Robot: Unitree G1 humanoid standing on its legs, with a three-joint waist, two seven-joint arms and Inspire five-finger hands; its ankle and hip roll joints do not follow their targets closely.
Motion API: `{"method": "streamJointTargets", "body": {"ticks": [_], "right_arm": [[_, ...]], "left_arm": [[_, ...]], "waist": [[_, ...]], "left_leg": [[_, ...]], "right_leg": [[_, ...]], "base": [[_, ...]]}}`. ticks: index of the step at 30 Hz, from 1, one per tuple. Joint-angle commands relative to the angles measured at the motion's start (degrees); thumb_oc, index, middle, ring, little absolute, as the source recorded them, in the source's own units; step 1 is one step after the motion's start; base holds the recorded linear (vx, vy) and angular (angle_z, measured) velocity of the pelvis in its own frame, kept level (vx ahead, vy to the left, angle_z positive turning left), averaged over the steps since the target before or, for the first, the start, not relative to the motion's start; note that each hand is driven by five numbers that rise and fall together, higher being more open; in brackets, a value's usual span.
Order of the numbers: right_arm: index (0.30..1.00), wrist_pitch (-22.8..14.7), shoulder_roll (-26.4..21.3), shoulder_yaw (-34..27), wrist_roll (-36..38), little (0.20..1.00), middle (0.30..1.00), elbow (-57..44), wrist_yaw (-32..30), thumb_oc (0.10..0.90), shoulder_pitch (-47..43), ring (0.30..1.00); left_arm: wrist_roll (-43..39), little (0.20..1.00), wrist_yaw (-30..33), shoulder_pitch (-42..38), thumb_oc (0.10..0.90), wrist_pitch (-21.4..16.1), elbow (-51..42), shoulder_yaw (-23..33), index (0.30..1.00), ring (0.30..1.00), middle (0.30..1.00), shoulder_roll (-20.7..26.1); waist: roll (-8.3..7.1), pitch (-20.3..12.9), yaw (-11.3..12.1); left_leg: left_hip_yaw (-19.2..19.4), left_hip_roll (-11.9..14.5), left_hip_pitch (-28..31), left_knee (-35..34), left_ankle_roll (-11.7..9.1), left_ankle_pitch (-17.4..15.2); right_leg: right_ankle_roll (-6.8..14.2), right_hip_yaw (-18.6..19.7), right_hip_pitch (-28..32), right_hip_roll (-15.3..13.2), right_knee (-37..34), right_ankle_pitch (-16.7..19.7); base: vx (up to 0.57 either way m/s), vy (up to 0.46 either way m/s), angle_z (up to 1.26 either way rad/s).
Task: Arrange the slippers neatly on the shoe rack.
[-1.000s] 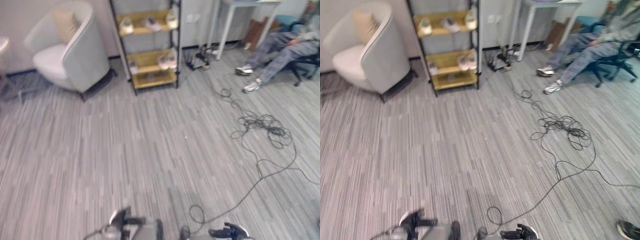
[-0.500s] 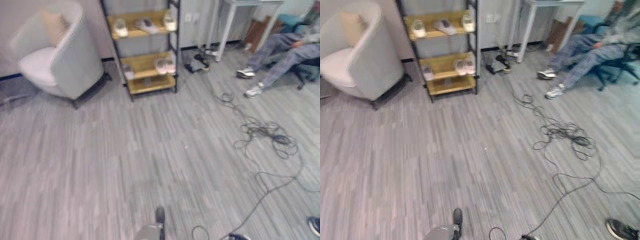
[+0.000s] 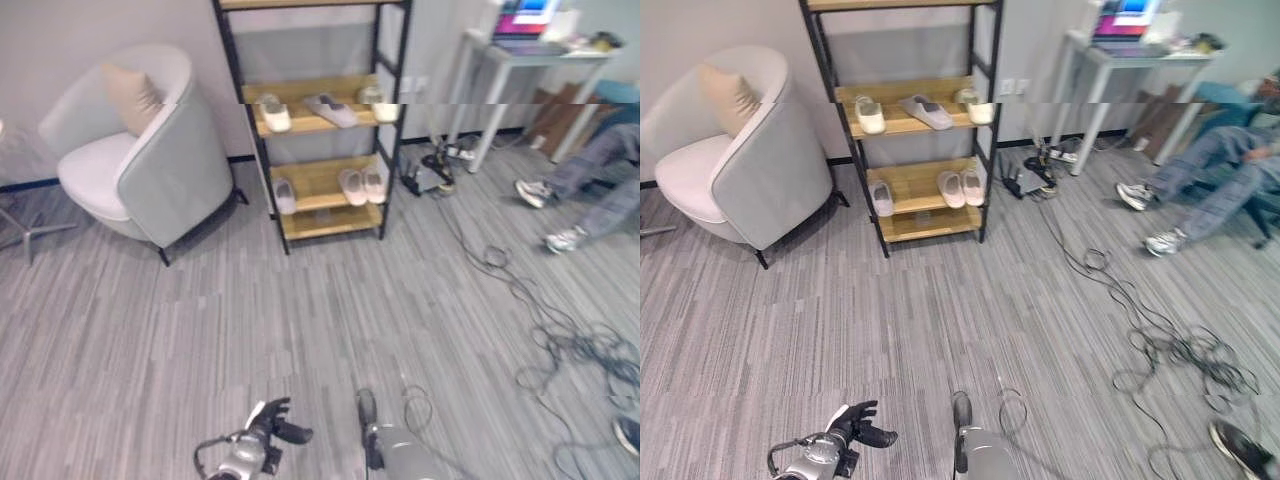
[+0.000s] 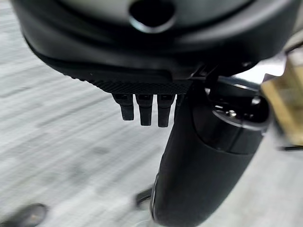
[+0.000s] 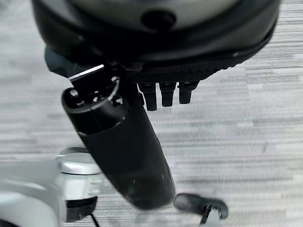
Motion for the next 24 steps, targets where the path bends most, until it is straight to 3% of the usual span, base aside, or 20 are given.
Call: {"method": "streamJointTargets", "body": {"ticks": [1, 2, 3, 4, 6, 7, 8, 9, 10, 12, 13, 17, 19, 21, 22, 23, 24], "right_arm": [[0.9, -1.3, -1.9, 0.3, -1.6, 0.9, 0.9, -0.8, -0.5, 0.8, -4.5, 0.9], [0.9, -1.5, -2.0, 0.0, -0.9, 0.9, 0.9, -0.9, -0.6, 0.8, -4.8, 0.9], [0.9, -1.6, -2.6, 0.0, 0.7, 0.9, 0.9, -1.3, -1.2, 0.8, -5.5, 0.9], [0.9, -1.6, -3.3, 0.0, 1.2, 0.9, 0.9, -1.5, -1.8, 0.8, -6.0, 0.9], [0.9, -1.8, -3.7, 0.0, 1.6, 0.9, 0.9, -1.8, -2.2, 0.8, -6.8, 0.9], [0.9, -2.3, -4.2, -0.4, 2.2, 0.9, 0.9, -2.3, -3.0, 0.8, -7.2, 0.9], [0.9, -2.3, -4.2, -0.4, 2.2, 0.9, 0.9, -2.3, -3.0, 0.8, -7.2, 0.9], [0.9, -3.0, -4.6, -1.3, 3.2, 0.9, 0.9, -3.0, -3.4, 0.8, -7.5, 0.9], [0.9, -3.3, -4.7, -1.4, 3.5, 0.9, 0.9, -3.4, -3.7, 0.8, -7.6, 0.9], [0.9, -4.0, -4.5, -0.9, 3.4, 0.9, 0.9, -4.3, -4.3, 0.8, -7.9, 0.9], [0.9, -4.1, -4.3, -0.6, 3.1, 0.9, 0.9, -4.6, -4.6, 0.8, -7.9, 0.9], [0.9, -4.3, -3.3, 0.1, 1.9, 0.9, 0.9, -5.3, -4.8, 0.8, -7.9, 0.9], [0.9, -4.2, -2.3, 0.1, 1.1, 0.9, 0.9, -5.1, -4.9, 0.8, -7.3, 0.9], [0.9, -4.1, -0.9, -0.3, 1.4, 0.9, 0.9, -4.8, -4.7, 0.8, -6.9, 0.9], [0.9, -3.9, -0.2, -0.7, 2.1, 0.9, 0.9, -4.5, -3.9, 0.8, -6.5, 0.9], [0.9, -3.9, -0.2, -0.7, 2.1, 0.9, 0.9, -4.5, -3.9, 0.8, -6.5, 0.9], [0.9, -3.7, 0.0, -0.3, 1.9, 0.9, 0.9, -4.9, -3.7, 0.8, -6.9, 0.9]], "left_arm": [[3.5, 0.9, 0.5, 0.9, 0.8, -0.2, 0.1, 2.4, 0.9, 0.9, 0.9, 2.8], [3.6, 0.9, 0.7, 1.0, 0.8, 0.0, -0.1, 2.5, 0.9, 0.9, 0.9, 3.1], [3.4, 0.9, 1.2, 1.0, 0.8, 0.4, -1.5, 2.6, 0.9, 0.9, 0.9, 3.9], [3.2, 0.9, 1.7, 0.8, 0.8, 0.5, -2.0, 2.3, 0.9, 0.9, 0.9, 4.3], [3.1, 0.9, 2.0, 0.5, 0.8, 0.2, -2.5, 2.0, 0.9, 0.9, 0.9, 4.4], [2.1, 0.9, 2.4, 0.5, 0.8, -0.2, -3.7, 2.0, 0.9, 0.9, 0.9, 4.3], [2.1, 0.9, 2.4, 0.5, 0.8, -0.2, -3.7, 2.0, 0.9, 0.9, 0.9, 4.3], [1.9, 0.9, 2.9, 0.9, 0.8, -0.7, -4.1, 1.9, 0.9, 0.9, 0.9, 4.2], [1.8, 0.9, 3.1, 0.9, 0.8, -1.0, -4.1, 1.7, 0.9, 0.9, 0.9, 4.0], [2.1, 0.9, 3.6, 0.6, 0.8, -1.4, -4.5, 0.6, 0.9, 0.9, 0.9, 3.8], [2.7, 0.9, 3.8, 0.5, 0.8, -1.4, -4.4, -0.2, 0.9, 0.9, 0.9, 3.5], [4.4, 0.9, 3.9, 0.9, 0.8, -1.0, -3.3, -0.8, 0.9, 0.9, 0.9, 3.1], [5.7, 0.9, 4.0, 1.7, 0.8, -1.0, -2.5, -1.0, 0.9, 0.9, 0.9, 2.8], [7.4, 0.9, 4.4, 2.0, 0.8, -0.8, -1.0, -1.4, 0.9, 0.9, 0.9, 2.8], [8.3, 0.9, 4.3, 1.9, 0.8, -0.4, -0.7, -1.5, 0.9, 0.9, 0.9, 3.0], [8.3, 0.9, 4.3, 1.9, 0.8, -0.4, -0.7, -1.5, 0.9, 0.9, 0.9, 3.0], [8.0, 0.9, 4.6, 1.5, 0.8, -0.3, -1.3, -1.3, 0.9, 0.9, 0.9, 3.6]], "waist": [[-2.19, 2.1, 0.1], [-2.53, 2.5, 0.1], [-4.57, 3.8, 1.1], [-5.68, 4.5, 2.2], [-5.77, 5.0, 3.0], [-5.62, 5.2, 4.3], [-5.79, 5.1, 4.3], [-5.24, 4.7, 5.2], [-5.04, 4.6, 5.8], [-3.92, 4.3, 7.2], [-3.65, 4.1, 7.8], [-3.46, 3.4, 8.4], [-3.35, 2.0, 8.1], [-4.14, 0.7, 7.7], [-4.49, 0.3, 7.3], [-4.54, 0.2, 7.4], [-3.97, 1.4, 6.5]], "left_leg": [[0.0, 4.9, -8.3, 9.8, -0.8, 7.8], [2.5, 6.9, -13.3, 19.6, -2.4, 13.4], [7.7, 11.1, -21.6, 34.1, -0.6, 16.9], [8.8, 11.7, -24.8, 38.3, -0.1, 16.3], [9.7, 12.3, -28.2, 39.4, 0.4, 15.0], [11.3, 12.2, -30.9, 32.9, 0.6, 13.1], [11.4, 12.0, -30.9, 32.6, 0.7, 13.3], [12.9, 11.7, -31.0, 20.2, 0.4, 12.5], [12.7, 11.3, -31.4, 12.7, 0.3, 12.7], [9.1, 10.3, -31.6, -2.1, -1.2, 18.9], [7.8, 9.9, -32.9, -6.1, -1.7, 20.1], [6.8, 8.4, -32.0, -11.5, -1.8, 21.5], [6.8, 7.8, -31.9, -8.7, -1.2, 21.6], [7.4, 6.5, -32.2, -5.4, 0.1, 19.4], [8.6, 5.6, -30.8, -4.1, 1.7, 16.7], [8.7, 5.6, -30.9, -4.0, 1.7, 16.7], [10.2, 4.7, -28.1, -3.6, 3.7, 14.6]], "right_leg": [[9.6, 2.9, 8.1, -3.4, -3.7, -6.3], [8.3, 2.3, 10.0, -3.6, -3.7, -7.6], [4.6, 1.3, 13.9, -3.5, -4.1, -10.2], [3.7, 1.1, 15.7, -3.7, -4.2, -11.6], [3.3, 0.5, 17.2, -3.3, -3.7, -12.8], [3.5, -0.3, 20.3, -3.4, -3.2, -15.3], [3.6, -0.3, 20.3, -3.6, -3.2, -15.3], [4.7, -0.6, 23.2, -3.6, -3.8, -17.0], [5.4, -0.4, 24.7, -3.6, -4.4, -17.8], [6.1, 0.5, 28.0, -2.5, -5.6, -19.2], [6.3, 1.1, 29.6, -2.2, -6.4, -19.7], [7.3, 3.6, 33.2, -2.6, -7.3, -21.1], [8.2, 4.1, 34.1, -3.8, -6.7, -21.6], [9.9, 5.4, 33.7, -5.8, -3.9, -20.9], [12.0, 5.9, 30.6, -7.8, 3.3, -17.0], [12.1, 6.1, 30.4, -7.9, 3.5, -17.1], [13.8, 6.1, 24.1, -10.2, 15.5, -7.2]], "base": [[0.26, -0.219, 0.01], [0.42, -0.51, 0.31], [0.37, -0.532, 0.34], [0.39, -0.491, 0.33], [0.32, -0.156, 0.05], [0.3, -0.045, 0.01], [0.62, 0.005, 0.06], [0.48, 0.086, 0.03], [0.65, 0.134, -0.01], [0.51, 0.128, -0.05], [0.35, 0.08, -0.15], [0.39, 0.162, -0.37], [0.33, 0.198, -0.81], [0.43, 0.319, -0.26], [0.32, 0.263, 0.04], [0.29, 0.357, -0.14], [0.17, 0.279, -0.39]]}}
